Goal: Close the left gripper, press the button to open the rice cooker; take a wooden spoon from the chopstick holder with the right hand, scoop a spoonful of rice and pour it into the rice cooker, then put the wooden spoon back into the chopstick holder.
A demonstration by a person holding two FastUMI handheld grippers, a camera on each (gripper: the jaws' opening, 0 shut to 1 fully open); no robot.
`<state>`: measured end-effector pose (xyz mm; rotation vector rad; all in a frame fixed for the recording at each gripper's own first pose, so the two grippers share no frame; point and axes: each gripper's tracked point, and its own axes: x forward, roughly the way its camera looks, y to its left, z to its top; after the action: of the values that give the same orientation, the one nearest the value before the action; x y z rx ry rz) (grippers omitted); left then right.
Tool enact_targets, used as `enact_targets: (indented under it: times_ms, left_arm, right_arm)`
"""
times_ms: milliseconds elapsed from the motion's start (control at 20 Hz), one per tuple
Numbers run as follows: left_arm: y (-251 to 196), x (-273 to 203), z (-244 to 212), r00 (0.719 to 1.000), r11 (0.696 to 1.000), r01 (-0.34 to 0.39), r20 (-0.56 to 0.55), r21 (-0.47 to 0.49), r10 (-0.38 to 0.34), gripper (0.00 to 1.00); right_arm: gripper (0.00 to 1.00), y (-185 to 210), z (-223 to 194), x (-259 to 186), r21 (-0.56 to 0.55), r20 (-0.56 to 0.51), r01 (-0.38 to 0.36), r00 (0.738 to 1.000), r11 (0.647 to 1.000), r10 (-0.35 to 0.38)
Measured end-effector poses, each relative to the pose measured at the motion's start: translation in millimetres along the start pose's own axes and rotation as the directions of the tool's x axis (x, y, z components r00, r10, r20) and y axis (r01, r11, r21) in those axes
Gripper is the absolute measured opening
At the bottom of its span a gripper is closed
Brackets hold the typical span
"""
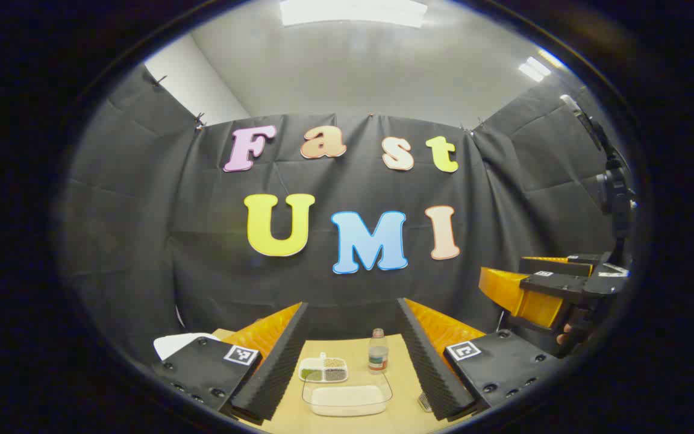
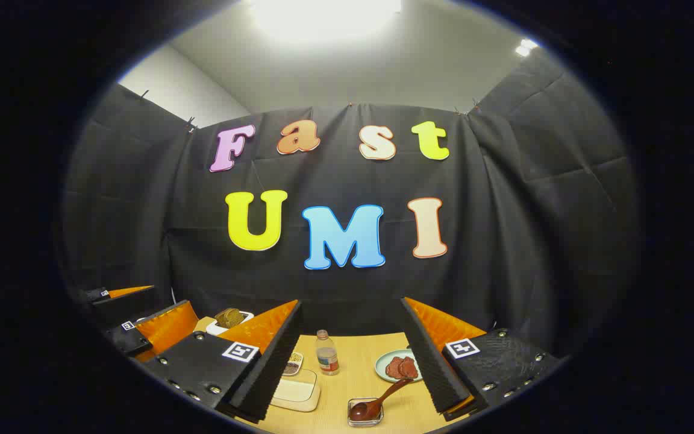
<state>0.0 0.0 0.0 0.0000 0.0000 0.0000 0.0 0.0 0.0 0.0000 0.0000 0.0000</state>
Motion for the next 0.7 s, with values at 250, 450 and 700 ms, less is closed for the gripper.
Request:
enact_targets:
  times_ms: [250,450,700]
  left_arm:
    - [5,1,-10,1.000,1.000,-0.011,-0.023,-0.009,0.010,0.92]
    - [10,5,-10,1.000,1.000,-0.010,-0.027,0.003,0.010,0.98]
    - [10,4,-13,0.999,1.000,-0.018,-0.032,0.010,0.019,1.00]
  right_arm:
    - [0.97,11,-14,3,0.019,-0.043,-0.001,0.999,1.000,0.002]
    - [0.96,16,-20,3,0.017,-0.048,-0.015,0.999,1.000,0.015]
    - [0.97,16,-20,7,0.013,-0.045,-0.021,0.999,1.000,0.021]
